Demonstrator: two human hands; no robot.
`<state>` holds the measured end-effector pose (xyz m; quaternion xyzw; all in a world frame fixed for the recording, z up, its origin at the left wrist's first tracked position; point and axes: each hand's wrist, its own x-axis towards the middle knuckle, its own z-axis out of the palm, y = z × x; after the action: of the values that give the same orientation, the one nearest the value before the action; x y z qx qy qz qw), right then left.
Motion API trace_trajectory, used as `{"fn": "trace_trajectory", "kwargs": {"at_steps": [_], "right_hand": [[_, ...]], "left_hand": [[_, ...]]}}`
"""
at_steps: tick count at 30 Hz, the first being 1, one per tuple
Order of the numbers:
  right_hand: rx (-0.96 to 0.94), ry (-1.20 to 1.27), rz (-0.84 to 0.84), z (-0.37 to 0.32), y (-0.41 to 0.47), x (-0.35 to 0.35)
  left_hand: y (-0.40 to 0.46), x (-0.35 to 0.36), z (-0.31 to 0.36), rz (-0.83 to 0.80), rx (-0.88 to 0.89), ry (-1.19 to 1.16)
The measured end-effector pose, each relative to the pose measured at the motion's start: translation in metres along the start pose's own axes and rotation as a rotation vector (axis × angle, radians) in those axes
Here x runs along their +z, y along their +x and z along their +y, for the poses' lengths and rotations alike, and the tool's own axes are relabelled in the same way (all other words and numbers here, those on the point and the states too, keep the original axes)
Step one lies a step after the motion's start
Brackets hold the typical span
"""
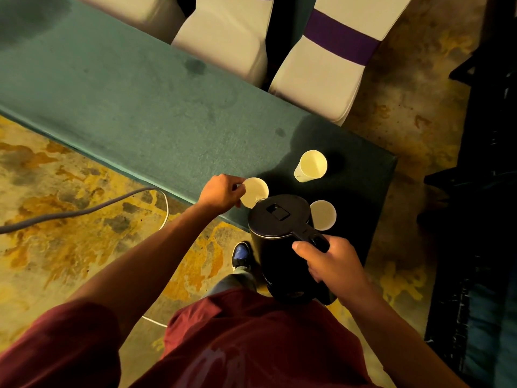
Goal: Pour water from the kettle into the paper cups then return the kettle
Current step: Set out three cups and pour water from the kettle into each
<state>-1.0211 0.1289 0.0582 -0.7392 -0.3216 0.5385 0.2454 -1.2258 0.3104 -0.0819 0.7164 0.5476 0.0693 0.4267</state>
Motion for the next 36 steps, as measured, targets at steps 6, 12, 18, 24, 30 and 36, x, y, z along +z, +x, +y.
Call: {"fn": "trace_trajectory", "kwargs": {"at_steps": [6, 12, 18, 24, 30, 36], "right_hand": [[-0.012, 0.022, -0.013, -0.0017, -0.0008, -0.0005], [-0.016, 0.022, -0.010, -0.0029, 0.0000, -0.0021], [-0.016, -0.005, -0.015, -0.0056, 0.0002, -0.0030], [-0.052, -0.005, -0.026, -0.0048, 0.0010, -0.0033], [-0.054, -0.026, -0.021, -0.0043, 0.0007, -0.0041], [-0.041, -0.006, -0.023, -0.0058, -0.0004, -0.0073]], "left_hand": [[0.0007, 0.0003, -0.0013, -0.006, 0.005, -0.007], [-0.0003, 0.0022, -0.0035, 0.017, 0.021, -0.065], [-0.0007, 0.0027, -0.0039, 0.012, 0.025, -0.111], [0.0006, 0.0028, -0.0062, 0.009, 0.013, -0.118], [0.0003, 0.0029, -0.0065, 0.008, 0.003, -0.124], [-0.0002, 0.0018, -0.0030, 0.011, 0.003, -0.126]]}}
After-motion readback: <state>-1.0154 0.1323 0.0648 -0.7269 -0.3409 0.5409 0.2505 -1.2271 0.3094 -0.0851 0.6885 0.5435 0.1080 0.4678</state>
